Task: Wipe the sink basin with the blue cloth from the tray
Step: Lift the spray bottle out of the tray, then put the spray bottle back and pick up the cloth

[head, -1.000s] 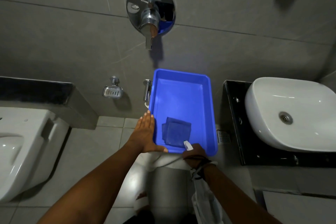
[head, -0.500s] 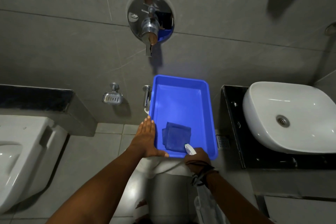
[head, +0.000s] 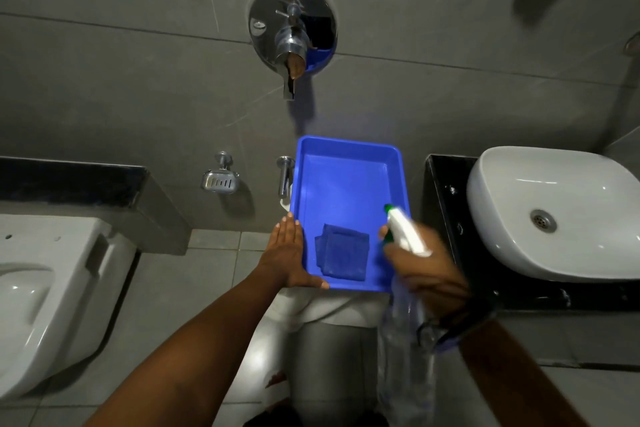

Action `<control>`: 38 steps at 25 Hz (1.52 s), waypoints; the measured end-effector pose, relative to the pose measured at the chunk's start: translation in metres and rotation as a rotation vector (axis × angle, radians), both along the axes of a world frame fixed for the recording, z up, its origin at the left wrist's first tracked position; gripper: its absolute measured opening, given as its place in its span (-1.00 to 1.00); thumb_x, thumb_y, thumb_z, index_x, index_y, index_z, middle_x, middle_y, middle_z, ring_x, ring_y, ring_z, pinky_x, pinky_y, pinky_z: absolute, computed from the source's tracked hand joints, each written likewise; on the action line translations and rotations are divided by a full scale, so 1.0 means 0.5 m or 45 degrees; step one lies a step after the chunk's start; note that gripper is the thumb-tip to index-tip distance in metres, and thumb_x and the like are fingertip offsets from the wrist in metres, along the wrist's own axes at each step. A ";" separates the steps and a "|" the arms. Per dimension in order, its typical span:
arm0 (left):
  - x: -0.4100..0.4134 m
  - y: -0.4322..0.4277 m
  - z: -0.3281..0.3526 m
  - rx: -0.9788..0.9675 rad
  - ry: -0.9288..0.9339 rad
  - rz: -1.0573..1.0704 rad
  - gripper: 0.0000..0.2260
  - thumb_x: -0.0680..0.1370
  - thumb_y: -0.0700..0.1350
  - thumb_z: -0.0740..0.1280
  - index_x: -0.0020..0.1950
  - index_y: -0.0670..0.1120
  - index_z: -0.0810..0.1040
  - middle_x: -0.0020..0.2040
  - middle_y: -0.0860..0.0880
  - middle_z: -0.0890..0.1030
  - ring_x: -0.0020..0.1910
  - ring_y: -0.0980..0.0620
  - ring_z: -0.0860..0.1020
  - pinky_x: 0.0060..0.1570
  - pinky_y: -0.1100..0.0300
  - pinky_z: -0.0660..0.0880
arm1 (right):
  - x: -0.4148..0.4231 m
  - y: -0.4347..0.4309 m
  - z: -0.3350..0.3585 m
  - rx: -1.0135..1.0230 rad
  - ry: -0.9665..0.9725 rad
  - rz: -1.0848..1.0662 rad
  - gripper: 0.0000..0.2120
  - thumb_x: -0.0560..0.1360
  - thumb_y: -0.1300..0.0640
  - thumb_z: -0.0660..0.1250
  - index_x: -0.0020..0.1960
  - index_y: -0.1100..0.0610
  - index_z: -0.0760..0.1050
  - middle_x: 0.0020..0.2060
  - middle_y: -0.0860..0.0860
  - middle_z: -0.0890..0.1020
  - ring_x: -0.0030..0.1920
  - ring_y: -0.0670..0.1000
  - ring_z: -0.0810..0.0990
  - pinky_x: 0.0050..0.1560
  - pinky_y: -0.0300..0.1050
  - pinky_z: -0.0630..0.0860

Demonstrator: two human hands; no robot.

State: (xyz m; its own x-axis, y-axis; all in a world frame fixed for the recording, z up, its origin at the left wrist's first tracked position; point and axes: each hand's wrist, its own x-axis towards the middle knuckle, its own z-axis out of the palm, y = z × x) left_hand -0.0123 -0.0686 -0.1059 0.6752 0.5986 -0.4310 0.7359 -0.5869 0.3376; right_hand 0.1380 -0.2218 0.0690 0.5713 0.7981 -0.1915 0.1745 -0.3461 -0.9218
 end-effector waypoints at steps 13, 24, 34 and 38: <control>0.014 0.031 -0.022 0.138 0.126 -0.075 0.41 0.11 0.62 0.27 0.57 -0.28 -0.22 0.58 -0.31 -0.25 0.57 -0.24 -0.27 0.51 -0.06 -0.32 | 0.133 0.421 -0.033 0.359 -0.287 -0.308 -0.69 0.39 0.45 0.21 0.12 0.38 0.51 -0.02 0.29 0.62 -0.01 0.23 0.58 -0.06 -0.13 0.45; 0.072 0.010 0.007 0.187 -0.264 0.095 -0.18 0.41 0.25 0.43 0.53 -0.12 0.24 0.54 -0.20 0.23 0.51 -0.21 0.22 0.47 -0.04 0.12 | 0.170 0.368 -0.171 -0.137 -0.343 -0.141 -0.34 0.35 -0.04 0.45 0.33 0.23 0.34 0.24 0.24 0.45 0.26 0.21 0.43 0.31 0.12 0.38; 0.160 -0.021 -0.056 -0.591 -0.269 1.165 -0.67 0.41 -0.15 0.47 0.10 -0.26 0.54 0.12 -0.23 0.63 0.02 -0.18 0.61 -0.13 0.12 0.50 | 0.099 0.143 -0.397 -0.901 0.210 -0.152 -0.40 0.34 0.06 0.53 0.22 0.38 0.44 0.27 0.27 0.51 0.24 0.17 0.52 0.24 -0.01 0.43; 0.162 -0.013 -0.078 -0.739 -0.357 1.328 -0.69 0.38 -0.20 0.54 0.01 -0.32 0.58 -0.02 -0.25 0.67 -0.14 -0.12 0.60 -0.10 0.02 0.59 | 0.119 0.148 -0.387 -0.824 0.472 -0.168 -0.48 0.31 0.14 0.54 0.17 0.37 0.53 0.17 0.24 0.61 0.14 0.20 0.61 0.23 0.08 0.53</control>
